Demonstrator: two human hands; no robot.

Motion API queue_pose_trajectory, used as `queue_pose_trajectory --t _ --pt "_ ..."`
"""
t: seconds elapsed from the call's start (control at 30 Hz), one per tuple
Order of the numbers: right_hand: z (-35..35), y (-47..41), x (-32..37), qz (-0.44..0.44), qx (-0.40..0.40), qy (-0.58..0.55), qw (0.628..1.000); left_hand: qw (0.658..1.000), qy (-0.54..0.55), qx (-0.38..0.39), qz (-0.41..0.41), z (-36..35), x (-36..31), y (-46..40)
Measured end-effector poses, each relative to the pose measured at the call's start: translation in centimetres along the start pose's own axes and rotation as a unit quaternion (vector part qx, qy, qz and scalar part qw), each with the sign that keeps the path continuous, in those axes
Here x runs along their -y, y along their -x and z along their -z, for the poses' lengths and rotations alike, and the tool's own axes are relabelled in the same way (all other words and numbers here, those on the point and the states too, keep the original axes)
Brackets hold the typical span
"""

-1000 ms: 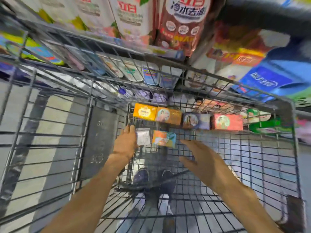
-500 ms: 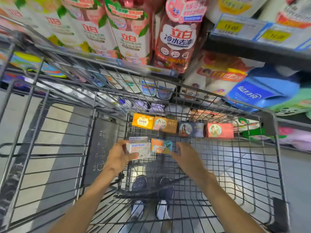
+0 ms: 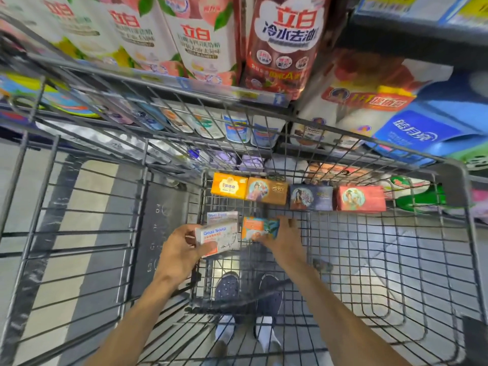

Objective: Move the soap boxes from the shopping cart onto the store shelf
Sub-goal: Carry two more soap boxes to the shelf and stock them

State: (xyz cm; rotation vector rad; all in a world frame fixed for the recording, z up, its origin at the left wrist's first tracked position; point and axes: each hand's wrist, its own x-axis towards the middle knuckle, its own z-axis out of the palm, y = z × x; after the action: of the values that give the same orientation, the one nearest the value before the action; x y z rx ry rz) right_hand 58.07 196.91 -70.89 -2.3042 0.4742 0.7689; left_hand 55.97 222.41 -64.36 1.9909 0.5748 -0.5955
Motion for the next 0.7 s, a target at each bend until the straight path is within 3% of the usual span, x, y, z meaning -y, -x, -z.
queue_pose_trajectory --t 0.13,0.33,0.53,0.7 --pt "0.0 1.2 -1.4 0.003 0.024 -0.141 0.99 1.0 -0.009 -0.009 -0.005 0.8 -0.7 0.6" --pt "6.2 5.5 -0.9 0.034 0.02 -0.227 0.973 0.999 0.004 0.018 -0.034 2.8 -4.7 2.6" --pt "17.7 11.7 -1.2 0.049 -0.042 -0.34 0.938 0.989 0.017 0.077 -0.126 3.8 -14.0 6.8" --pt "28.7 21.7 -0.7 0.049 -0.16 -0.381 0.909 0.963 0.002 0.141 -0.228 2.7 -26.6 13.3"
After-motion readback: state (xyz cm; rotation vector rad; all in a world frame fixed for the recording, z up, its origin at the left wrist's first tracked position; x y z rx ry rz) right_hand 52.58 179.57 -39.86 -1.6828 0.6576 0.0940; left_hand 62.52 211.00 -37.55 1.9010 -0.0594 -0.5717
